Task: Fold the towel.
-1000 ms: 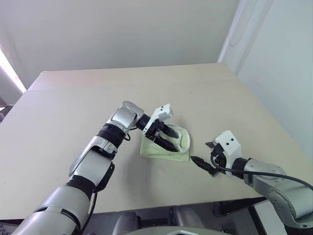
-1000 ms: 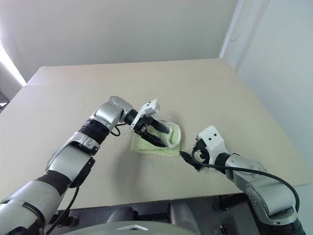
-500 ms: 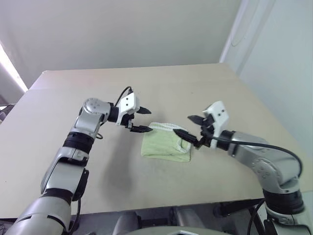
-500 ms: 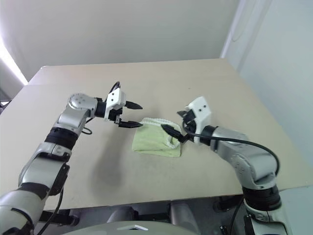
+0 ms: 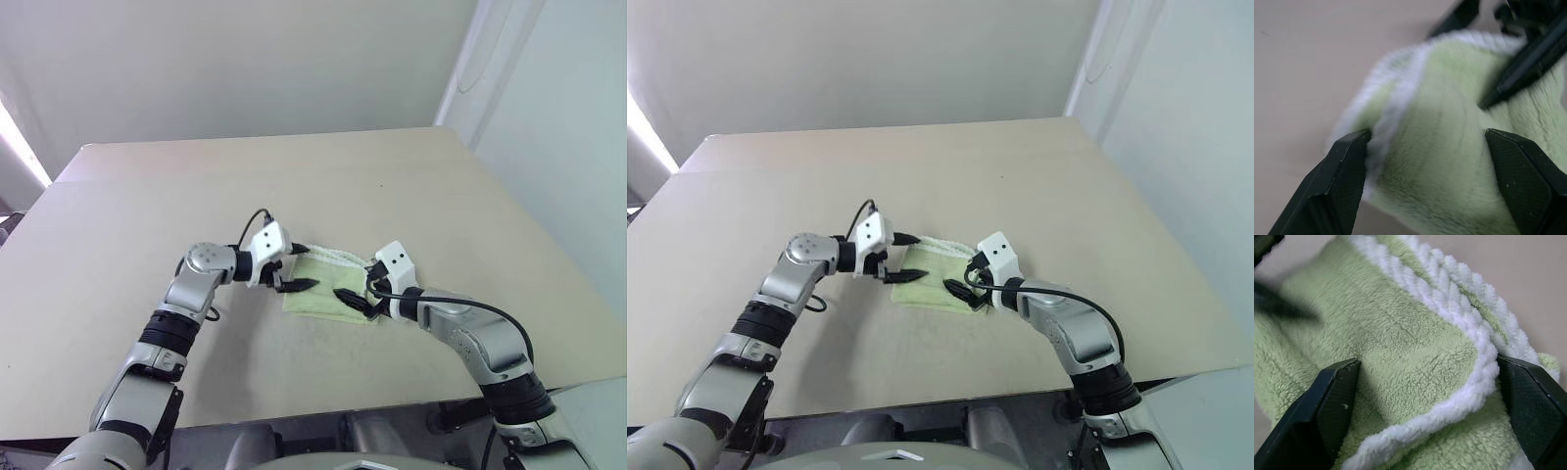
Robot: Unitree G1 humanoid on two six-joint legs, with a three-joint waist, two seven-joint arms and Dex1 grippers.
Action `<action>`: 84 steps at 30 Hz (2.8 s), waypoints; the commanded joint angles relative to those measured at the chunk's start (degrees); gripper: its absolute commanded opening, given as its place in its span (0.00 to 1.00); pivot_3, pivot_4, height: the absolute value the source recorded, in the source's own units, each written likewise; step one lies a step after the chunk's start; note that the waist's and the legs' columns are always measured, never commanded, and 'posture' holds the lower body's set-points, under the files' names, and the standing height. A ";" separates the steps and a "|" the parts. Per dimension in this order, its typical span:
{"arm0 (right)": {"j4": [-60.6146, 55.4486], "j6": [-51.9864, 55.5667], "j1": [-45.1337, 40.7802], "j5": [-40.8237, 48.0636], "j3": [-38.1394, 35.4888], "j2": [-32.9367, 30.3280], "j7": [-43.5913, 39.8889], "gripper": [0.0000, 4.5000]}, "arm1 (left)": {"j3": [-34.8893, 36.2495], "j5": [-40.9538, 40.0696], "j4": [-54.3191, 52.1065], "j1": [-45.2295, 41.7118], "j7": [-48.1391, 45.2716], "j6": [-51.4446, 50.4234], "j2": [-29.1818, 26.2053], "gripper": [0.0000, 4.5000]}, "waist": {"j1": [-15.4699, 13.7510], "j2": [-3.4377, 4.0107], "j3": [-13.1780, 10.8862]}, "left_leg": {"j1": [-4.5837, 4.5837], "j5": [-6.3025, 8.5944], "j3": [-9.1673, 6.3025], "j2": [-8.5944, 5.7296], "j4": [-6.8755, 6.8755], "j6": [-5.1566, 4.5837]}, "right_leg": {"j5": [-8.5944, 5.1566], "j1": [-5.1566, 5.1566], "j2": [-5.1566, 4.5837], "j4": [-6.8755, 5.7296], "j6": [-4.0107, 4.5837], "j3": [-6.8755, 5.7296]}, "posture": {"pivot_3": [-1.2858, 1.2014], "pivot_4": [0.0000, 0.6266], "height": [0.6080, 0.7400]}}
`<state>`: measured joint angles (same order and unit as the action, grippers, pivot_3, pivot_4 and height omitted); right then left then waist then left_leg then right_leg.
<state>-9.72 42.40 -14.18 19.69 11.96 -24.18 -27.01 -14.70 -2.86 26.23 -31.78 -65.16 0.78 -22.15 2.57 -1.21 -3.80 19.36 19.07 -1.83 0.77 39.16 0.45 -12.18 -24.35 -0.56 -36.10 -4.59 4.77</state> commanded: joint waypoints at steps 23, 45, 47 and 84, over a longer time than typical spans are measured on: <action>-22.18 6.03 -3.11 9.31 -5.97 -12.25 -13.43 1.00 | 3.83 -8.92 -12.68 -9.03 -9.17 -19.98 -9.03 0.88 | 0.51 0.05 0.01 | -0.02 0.01 -0.06 0.02 -0.06 -0.01 | -0.04 -0.06 0.03 0.00 -0.01 -0.04 | 0.52 0.00 0.79; -2.18 -14.40 -11.08 -22.65 17.92 -12.97 -19.49 1.00 | 6.32 -6.68 -1.08 -6.81 -4.99 -8.24 -11.30 0.88 | 0.01 0.01 -0.02 | 0.07 0.00 -0.01 -0.01 -0.01 -0.01 | -0.03 -0.10 -0.02 0.02 -0.01 -0.03 | 0.52 0.00 0.79; -4.07 -14.10 -10.15 -22.31 17.69 -13.23 -20.73 1.00 | 6.23 -6.27 0.21 -7.37 -4.77 -7.63 -11.27 0.88 | -0.02 0.01 -0.02 | 0.07 0.00 -0.01 -0.01 -0.01 -0.01 | -0.02 -0.10 -0.02 0.02 -0.02 -0.03 | 0.52 0.00 0.79; 3.52 -20.19 -11.89 -35.56 15.87 -6.11 -12.09 0.41 | 5.30 -3.45 2.67 -8.90 -6.87 -4.89 -11.79 0.88 | 0.08 -0.04 0.02 | 0.01 -0.10 -0.06 -0.01 0.04 0.15 | 0.08 -0.04 0.00 -0.04 0.08 -0.05 | 0.52 0.00 0.79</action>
<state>-6.09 22.78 -24.72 -14.92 30.39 -30.67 -40.49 -10.06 -6.64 30.26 -39.79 -72.36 -4.70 -33.50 2.65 -1.26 -3.78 19.37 18.98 -1.89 0.76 39.21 0.60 -12.10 -24.39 -0.55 -36.13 -4.51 4.72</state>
